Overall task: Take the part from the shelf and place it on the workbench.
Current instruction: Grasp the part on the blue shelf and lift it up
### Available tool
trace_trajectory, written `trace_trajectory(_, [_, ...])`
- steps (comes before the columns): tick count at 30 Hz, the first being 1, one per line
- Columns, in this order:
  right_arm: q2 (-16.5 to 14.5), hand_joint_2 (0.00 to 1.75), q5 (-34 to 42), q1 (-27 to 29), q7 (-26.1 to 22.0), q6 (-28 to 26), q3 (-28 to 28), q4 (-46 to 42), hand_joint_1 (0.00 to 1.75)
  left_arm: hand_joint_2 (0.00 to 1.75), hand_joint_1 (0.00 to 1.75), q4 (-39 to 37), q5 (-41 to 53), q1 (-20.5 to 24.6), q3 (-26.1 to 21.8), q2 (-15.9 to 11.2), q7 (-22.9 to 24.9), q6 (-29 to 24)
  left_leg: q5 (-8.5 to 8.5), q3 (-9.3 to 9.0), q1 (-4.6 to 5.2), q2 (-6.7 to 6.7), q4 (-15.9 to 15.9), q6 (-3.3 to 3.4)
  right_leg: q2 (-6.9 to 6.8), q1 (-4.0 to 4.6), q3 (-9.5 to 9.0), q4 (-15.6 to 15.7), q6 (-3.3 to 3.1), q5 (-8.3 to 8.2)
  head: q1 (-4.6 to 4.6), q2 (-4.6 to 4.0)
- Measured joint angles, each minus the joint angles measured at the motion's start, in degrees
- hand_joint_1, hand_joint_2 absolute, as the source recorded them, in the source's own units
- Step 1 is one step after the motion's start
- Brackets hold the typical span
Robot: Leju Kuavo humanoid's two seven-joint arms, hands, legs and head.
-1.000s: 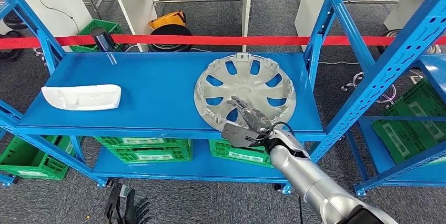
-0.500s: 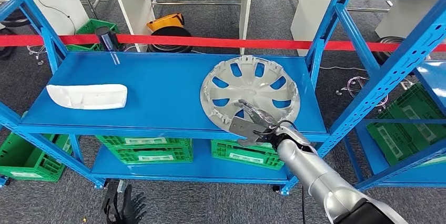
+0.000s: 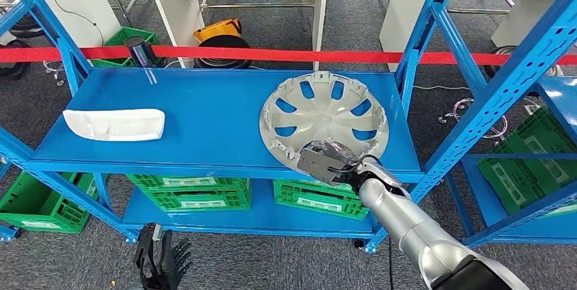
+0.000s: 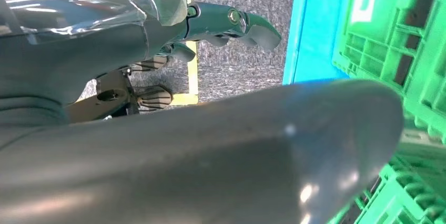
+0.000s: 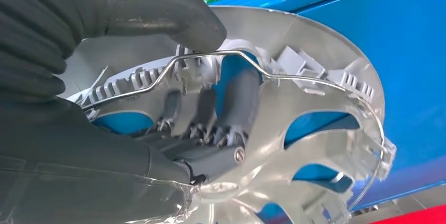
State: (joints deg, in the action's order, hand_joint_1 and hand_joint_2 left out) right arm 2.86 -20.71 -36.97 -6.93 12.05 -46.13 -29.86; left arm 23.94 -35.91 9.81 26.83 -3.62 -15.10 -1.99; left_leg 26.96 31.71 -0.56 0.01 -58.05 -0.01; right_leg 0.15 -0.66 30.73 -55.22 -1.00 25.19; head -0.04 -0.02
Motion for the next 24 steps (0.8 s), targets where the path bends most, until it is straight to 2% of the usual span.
trace_trajectory(1, [-0.04,1.75,0.02,0.07,-0.01,-0.05,0.01,-0.01,1.73,0.0,0.0,0.1,0.12,0.0,-0.09,-0.07,-0.02,0.02,1.7,1.18,-0.18,-0.05,-2.72,-0.31,-0.07,-0.2,-0.17,0.08,-0.16,-0.1,-0.03,0.0])
trace_trajectory(3, [0.01,1.75,0.02,0.22,-0.02,-0.23,0.04,-0.03,1.75,0.0,0.0,0.17,0.44,-0.06,-0.19,-0.19,0.08,0.1,5.56,4.89,-0.53,-0.04,-10.77,-0.94,-0.17,-0.22,-0.04,0.06,-0.29,-0.14,-0.07,0.0])
trace_trajectory(4, [0.07,1.75,0.01,0.28,-0.02,-0.33,0.08,-0.04,1.75,0.0,0.0,0.17,0.55,-0.12,-0.2,-0.24,0.15,0.15,6.28,6.17,-0.73,-0.04,-13.43,-1.19,-0.19,-0.27,0.0,0.05,-0.27,-0.14,-0.06,0.0])
trace_trajectory(5, [0.14,1.75,0.0,0.32,-0.02,-0.44,0.15,-0.04,1.75,0.0,0.0,0.17,0.65,-0.17,-0.2,-0.28,0.24,0.19,5.96,6.57,-0.95,-0.03,-14.22,-1.42,-0.2,-0.37,0.0,0.03,-0.24,-0.13,-0.06,0.0])
trace_trajectory(6, [0.22,1.75,-0.01,0.36,-0.02,-0.55,0.22,-0.05,1.75,0.0,0.0,0.17,0.73,-0.2,-0.21,-0.32,0.3,0.21,4.48,5.65,-1.19,-0.02,-12.33,-1.63,-0.19,-0.53,-0.05,-0.01,-0.14,-0.1,-0.05,0.0])
trace_trajectory(8, [0.38,1.75,-0.04,0.43,-0.05,-0.81,0.38,-0.12,1.75,0.0,0.0,0.19,0.91,-0.18,-0.22,-0.34,0.34,0.21,0.71,1.64,-1.79,-0.05,-4.36,-2.28,-0.16,-0.72,-0.1,-0.26,0.4,0.06,-0.08,0.0])
trace_trajectory(9, [0.51,1.75,-0.05,0.46,-0.08,-0.98,0.51,-0.19,1.75,0.0,0.0,0.19,0.96,-0.16,-0.23,-0.32,0.34,0.21,-0.41,-0.01,-1.94,-0.22,-1.02,-2.31,-0.13,-0.61,0.0,-0.46,0.82,0.19,-0.04,0.0])
trace_trajectory(10, [0.66,1.75,-0.05,0.51,-0.11,-1.14,0.67,-0.26,1.75,0.0,0.0,0.19,0.98,-0.17,-0.23,-0.28,0.36,0.2,-0.88,-1.01,-2.0,-0.38,1.04,-2.14,-0.08,-0.43,0.11,-0.56,1.25,0.23,0.03,0.0])
trace_trajectory(11, [0.85,1.75,-0.05,0.57,-0.14,-1.28,0.85,-0.33,1.75,0.0,0.0,0.19,0.98,-0.19,-0.24,-0.24,0.37,0.19,-0.79,-1.29,-1.89,-0.5,1.75,-1.74,-0.01,-0.28,0.19,-0.52,1.65,0.18,0.1,0.0])
trace_trajectory(13, [1.16,1.75,-0.09,0.8,-0.27,-1.61,1.26,-0.55,1.75,0.0,0.0,0.19,0.98,-0.23,-0.26,-0.2,0.4,0.19,-1.02,-1.21,-1.63,-0.45,1.9,-0.55,0.13,-0.39,0.28,-0.3,2.3,0.02,0.24,0.0])
trace_trajectory(14, [1.31,1.75,-0.13,0.92,-0.39,-1.81,1.43,-0.69,1.75,0.0,0.0,0.19,0.98,-0.22,-0.29,-0.16,0.4,0.21,-1.21,-1.19,-1.59,-0.31,2.04,-0.05,0.15,-0.53,0.6,-0.8,2.41,0.35,0.25,0.0])
trace_trajectory(15, [1.45,1.75,-0.21,1.06,-0.59,-2.08,1.58,-0.91,1.75,0.0,0.0,0.19,0.98,-0.21,-0.36,-0.11,0.4,0.26,-1.42,-1.11,-1.57,-0.19,2.17,0.48,0.15,-0.63,1.5,-2.44,2.32,1.24,0.27,0.0])
trace_trajectory(16, [1.61,1.75,-0.32,1.22,-0.78,-2.4,1.68,-1.19,1.75,0.0,0.0,0.19,0.98,-0.24,-0.48,-0.08,0.39,0.31,-1.61,-0.95,-1.51,-0.06,2.28,0.92,0.14,-0.69,3.09,-5.47,2.05,2.69,0.28,0.0])
trace_trajectory(18, [1.96,1.75,-0.73,1.5,-1.2,-3.3,1.85,-2.09,1.75,0.0,0.0,0.19,1.01,-0.45,-0.72,-0.04,0.4,0.46,-1.8,-0.44,-1.12,0.1,2.25,1.47,0.12,-0.68,7.45,-14.05,1.48,6.02,0.26,0.0])
trace_trajectory(19, [2.18,1.75,-0.99,1.63,-1.33,-3.79,1.92,-2.72,1.75,0.0,0.0,0.19,1.04,-0.63,-0.8,-0.03,0.44,0.51,-1.86,-0.26,-0.89,0.13,2.24,1.58,0.12,-0.68,9.14,-17.34,1.45,6.98,0.26,0.0])
trace_trajectory(20, [2.41,1.75,-1.22,1.73,-1.45,-4.24,2.02,-3.46,1.75,0.0,0.0,0.19,1.09,-0.82,-0.83,0.0,0.5,0.57,-1.89,-0.16,-0.69,0.12,2.22,1.64,0.12,-0.67,9.82,-18.61,1.62,7.09,0.26,0.0])
trace_trajectory(21, [2.66,1.75,-1.44,1.81,-1.51,-4.66,2.16,-4.39,1.75,0.0,0.0,0.19,1.14,-0.99,-0.84,0.05,0.59,0.66,-1.89,-0.13,-0.51,0.05,2.19,1.66,0.11,-0.64,9.25,-17.34,1.9,6.27,0.26,0.0])
trace_trajectory(23, [3.2,1.75,-1.72,2.02,-1.48,-5.3,2.65,-6.54,1.75,0.0,0.0,0.19,1.18,-1.15,-0.88,0.15,0.75,0.85,-1.89,-0.11,-0.28,-0.13,2.12,1.64,0.11,-0.4,5.48,-9.31,2.25,3.07,0.28,0.0])
trace_trajectory(24, [3.49,1.75,-1.9,2.12,-1.44,-5.65,2.92,-7.76,1.75,0.0,0.0,0.19,1.17,-1.16,-0.91,0.2,0.82,0.92,-1.85,0.02,-0.06,-0.19,2.03,1.54,0.1,-0.21,3.65,-5.36,2.12,1.63,0.25,0.0])
